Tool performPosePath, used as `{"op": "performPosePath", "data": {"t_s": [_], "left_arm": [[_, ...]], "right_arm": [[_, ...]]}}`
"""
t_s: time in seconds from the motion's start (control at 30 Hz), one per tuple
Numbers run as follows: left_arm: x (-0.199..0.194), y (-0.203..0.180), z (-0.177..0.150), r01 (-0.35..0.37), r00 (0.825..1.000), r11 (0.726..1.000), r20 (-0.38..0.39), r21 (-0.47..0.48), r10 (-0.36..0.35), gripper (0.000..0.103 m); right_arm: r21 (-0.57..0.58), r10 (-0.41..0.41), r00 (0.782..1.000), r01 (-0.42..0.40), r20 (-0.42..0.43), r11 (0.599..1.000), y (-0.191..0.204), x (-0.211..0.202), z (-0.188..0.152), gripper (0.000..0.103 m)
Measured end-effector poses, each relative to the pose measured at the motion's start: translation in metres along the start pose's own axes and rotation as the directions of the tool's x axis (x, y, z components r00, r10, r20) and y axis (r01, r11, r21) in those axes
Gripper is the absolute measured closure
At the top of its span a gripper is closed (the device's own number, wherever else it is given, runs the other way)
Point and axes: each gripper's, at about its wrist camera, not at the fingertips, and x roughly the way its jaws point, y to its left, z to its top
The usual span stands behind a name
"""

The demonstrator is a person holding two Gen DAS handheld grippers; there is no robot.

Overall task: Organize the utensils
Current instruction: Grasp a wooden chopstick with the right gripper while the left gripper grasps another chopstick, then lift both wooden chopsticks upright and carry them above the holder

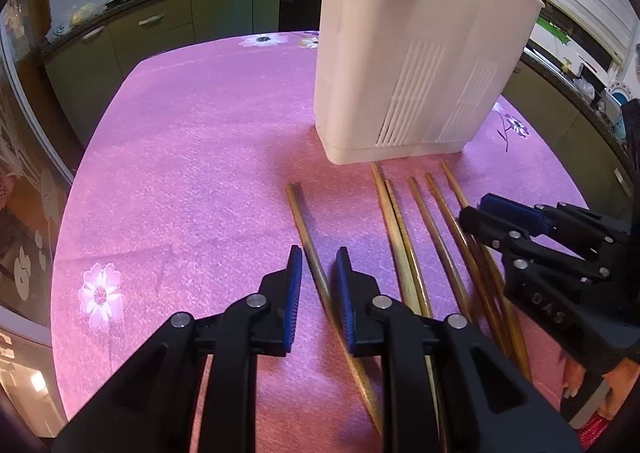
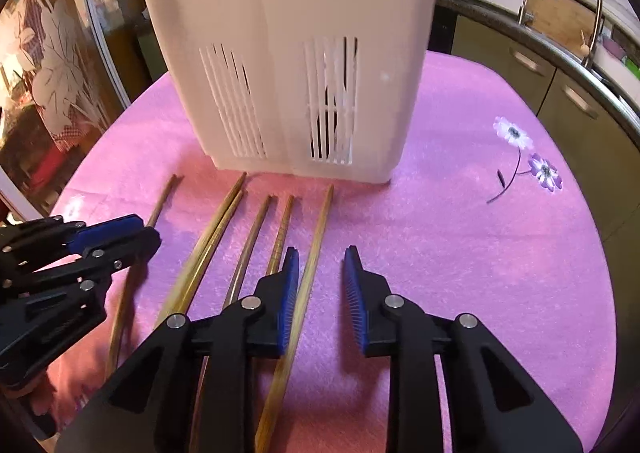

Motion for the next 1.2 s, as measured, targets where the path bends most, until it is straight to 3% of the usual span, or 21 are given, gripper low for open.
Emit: {"op": "performPosePath", "data": {"t_s": [0.1, 0.23, 0.57, 0.67, 0.77, 1.07, 1.2], "left_arm": [[0.002, 0.001, 0.004, -0.001, 1.0, 1.0, -0.003, 0.002, 0.001, 0.083], [0.003, -0.001, 0.005, 0.002, 1.0, 1.0, -0.01, 0.017, -0.002, 0.079], [0.004, -0.003, 0.007, -0.011, 1.0, 1.0, -0.024, 0.008, 0.011, 0.077], [0.005, -0.006, 0.008, -0.018, 0.999, 1.0, -0.028, 0.004, 0.019, 0.078], [0.006, -0.005, 0.008, -0.006, 1.0, 1.0, -0.03, -0.02, 0.006, 0.095], [0.005, 0.0, 0.009, 0.062, 0.998, 0.997, -0.023, -0.047, -0.064, 0.098], [-0.01, -0.005, 0.004, 0.062, 0.998, 0.998, 0.026, -0.014, -0.062, 0.098]], "right_arm": [[-0.013, -0.02, 1.0, 0.021, 0.003, 1.0, 0.003, 0.004, 0.005, 0.08], [-0.021, 0.008, 1.0, -0.009, -0.017, 1.0, 0.002, 0.002, 0.004, 0.094], [0.031, 0.049, 0.998, -0.047, -0.045, 0.998, -0.023, -0.008, -0.002, 0.097], [0.054, 0.067, 0.998, -0.066, -0.013, 0.996, -0.03, -0.016, -0.002, 0.097], [0.069, 0.09, 0.995, -0.092, 0.031, 0.993, -0.036, -0.029, 0.001, 0.097], [0.131, 0.147, 0.972, -0.173, 0.184, 0.976, -0.068, -0.09, 0.01, 0.097], [0.16, 0.156, 0.96, -0.197, 0.233, 0.967, -0.083, -0.111, 0.009, 0.097]]}}
